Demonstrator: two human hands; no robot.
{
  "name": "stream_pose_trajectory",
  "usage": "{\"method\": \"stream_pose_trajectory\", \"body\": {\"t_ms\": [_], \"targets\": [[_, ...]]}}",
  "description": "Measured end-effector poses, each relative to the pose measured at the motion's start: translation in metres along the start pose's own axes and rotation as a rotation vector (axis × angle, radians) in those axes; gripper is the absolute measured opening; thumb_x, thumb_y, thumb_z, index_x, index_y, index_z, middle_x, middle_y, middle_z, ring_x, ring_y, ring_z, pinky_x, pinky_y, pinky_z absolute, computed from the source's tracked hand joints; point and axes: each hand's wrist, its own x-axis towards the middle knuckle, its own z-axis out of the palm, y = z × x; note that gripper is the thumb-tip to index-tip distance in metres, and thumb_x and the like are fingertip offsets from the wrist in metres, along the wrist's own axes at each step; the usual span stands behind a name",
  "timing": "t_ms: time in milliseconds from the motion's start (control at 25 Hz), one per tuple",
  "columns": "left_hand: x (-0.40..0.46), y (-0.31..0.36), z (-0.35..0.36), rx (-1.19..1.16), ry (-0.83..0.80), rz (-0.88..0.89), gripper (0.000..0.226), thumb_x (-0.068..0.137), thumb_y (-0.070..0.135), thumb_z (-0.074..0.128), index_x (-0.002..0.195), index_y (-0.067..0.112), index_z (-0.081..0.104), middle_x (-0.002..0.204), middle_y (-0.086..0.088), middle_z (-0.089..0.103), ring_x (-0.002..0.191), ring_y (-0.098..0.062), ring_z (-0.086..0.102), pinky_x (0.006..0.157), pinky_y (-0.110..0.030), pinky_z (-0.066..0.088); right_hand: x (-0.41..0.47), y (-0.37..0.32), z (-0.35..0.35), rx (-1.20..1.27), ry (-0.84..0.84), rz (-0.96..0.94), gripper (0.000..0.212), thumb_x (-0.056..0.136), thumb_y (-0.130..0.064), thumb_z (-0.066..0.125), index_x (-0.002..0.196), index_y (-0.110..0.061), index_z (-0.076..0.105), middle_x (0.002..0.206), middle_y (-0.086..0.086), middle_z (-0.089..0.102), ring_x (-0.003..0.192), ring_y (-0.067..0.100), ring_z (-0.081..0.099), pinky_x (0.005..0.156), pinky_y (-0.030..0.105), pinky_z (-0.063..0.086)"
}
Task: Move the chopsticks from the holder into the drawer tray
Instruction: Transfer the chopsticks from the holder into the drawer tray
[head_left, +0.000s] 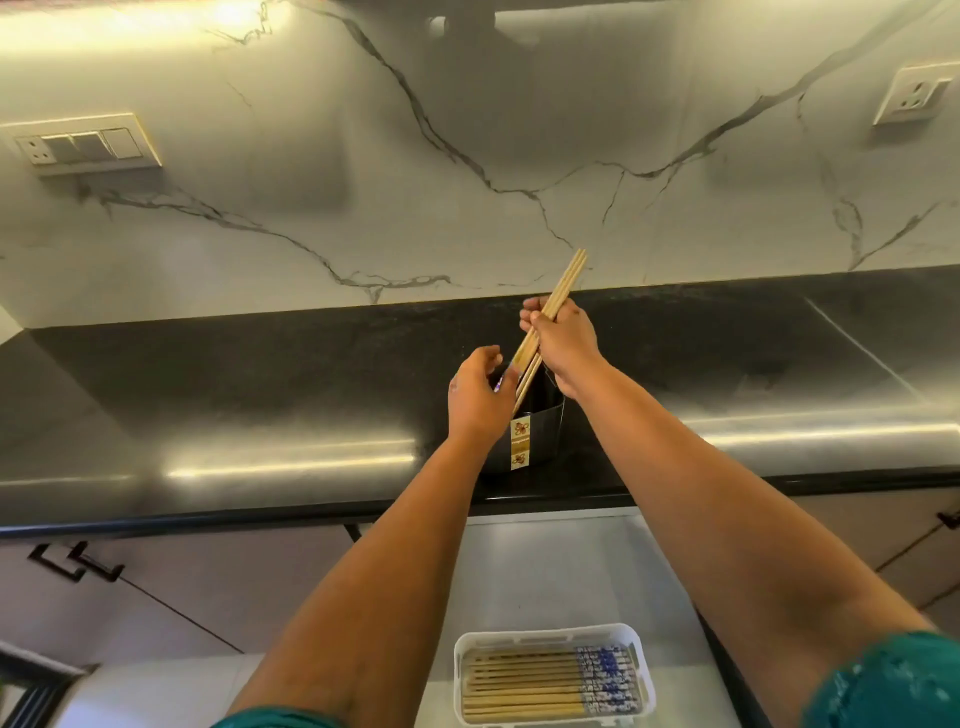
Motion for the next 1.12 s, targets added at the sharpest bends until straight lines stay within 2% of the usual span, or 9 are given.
{"method": "stream_pose_trajectory", "body": {"t_ms": [160,320,400,560,680,760,840,960,1120], "targets": [[-0.02,0.04,-0.01,-0.212,-0.31,0.051,0.019,0.096,0.029,0.047,0.102,0.016,0.06,0.09,-0.003,0.066,0.082,-0.015,0.063,0.079,-0.031,0.052,-0.052,-0.034,-0.023,-0.13,-0.165,-0.101,0.018,0.097,-0.02,0.049,0.096,-0.033,0.061,0.109,-0.009,0.066,0.102,0.007,0.062,0.071,0.028,0.055],[-0.061,0.042,-0.025,-0.534,-0.74,-0.175,0.024,0.098,0.026,0.045,0.109,0.012,0.061,0.096,-0.005,0.072,0.093,-0.022,0.069,0.08,-0.028,0.055,-0.088,-0.029,-0.058,0.113,-0.398,0.154,0.018,0.099,-0.011,0.046,0.109,-0.013,0.061,0.115,0.005,0.07,0.111,0.014,0.064,0.075,0.028,0.058],[-0.086,0.033,-0.024,-0.562,-0.791,-0.289,0.022,0.098,0.022,0.046,0.111,0.011,0.06,0.098,-0.008,0.072,0.094,-0.025,0.069,0.079,-0.031,0.056,-0.106,-0.014,-0.067,0.209,-0.458,0.271,0.02,0.098,-0.006,0.047,0.115,-0.005,0.059,0.116,0.013,0.069,0.109,0.019,0.066,0.081,0.031,0.059],[-0.135,0.0,-0.006,-0.656,-0.373,-0.518,0.019,0.097,0.017,0.047,0.111,0.009,0.058,0.098,-0.013,0.071,0.087,-0.021,0.071,0.07,-0.03,0.057,-0.146,0.044,-0.061,-0.132,-0.326,0.301,0.031,0.094,-0.002,0.049,0.125,-0.005,0.05,0.116,0.02,0.064,0.103,0.029,0.065,0.091,0.042,0.054],[-0.171,-0.025,0.007,-0.766,-0.043,-0.736,0.017,0.096,0.018,0.049,0.109,0.007,0.055,0.1,-0.013,0.07,0.09,-0.024,0.07,0.073,-0.035,0.058,-0.2,0.104,-0.04,-0.522,-0.376,0.2,0.041,0.095,-0.013,0.05,0.135,-0.015,0.042,0.123,0.01,0.058,0.107,0.024,0.059,0.088,0.034,0.049],[-0.201,-0.042,0.017,-0.591,-0.028,-0.852,0.017,0.097,0.022,0.049,0.104,0.009,0.057,0.097,-0.01,0.068,0.088,-0.024,0.067,0.072,-0.035,0.056,-0.239,0.146,-0.024,-0.903,-0.373,0.099,0.05,0.097,-0.021,0.049,0.143,-0.013,0.031,0.132,0.01,0.053,0.117,0.027,0.054,0.097,0.037,0.046],[-0.23,-0.06,0.026,-0.609,-0.061,-0.996,0.017,0.097,0.021,0.048,0.1,0.008,0.059,0.094,-0.011,0.068,0.086,-0.025,0.065,0.07,-0.035,0.054,-0.264,0.182,-0.021,-1.111,-0.366,0.056,0.06,0.097,-0.023,0.05,0.148,-0.007,0.021,0.138,0.012,0.049,0.124,0.029,0.05,0.103,0.04,0.043],[-0.249,-0.078,0.023,-0.845,-0.012,-1.186,0.013,0.096,0.012,0.049,0.094,0.002,0.058,0.083,-0.017,0.065,0.076,-0.029,0.064,0.063,-0.039,0.057,-0.276,0.215,-0.043,-1.242,-0.428,-0.031,0.041,0.096,-0.015,0.045,0.135,-0.007,0.038,0.13,0.012,0.055,0.118,0.028,0.053,0.1,0.039,0.044],[-0.236,-0.116,-0.013,-0.833,0.079,-1.161,0.013,0.096,0.009,0.048,0.1,-0.001,0.055,0.093,-0.022,0.066,0.078,-0.032,0.067,0.059,-0.041,0.057,-0.283,0.247,-0.077,-1.251,-0.423,-0.11,0.024,0.098,-0.012,0.039,0.118,-0.012,0.052,0.119,0.007,0.061,0.109,0.022,0.058,0.102,0.031,0.041]]}}
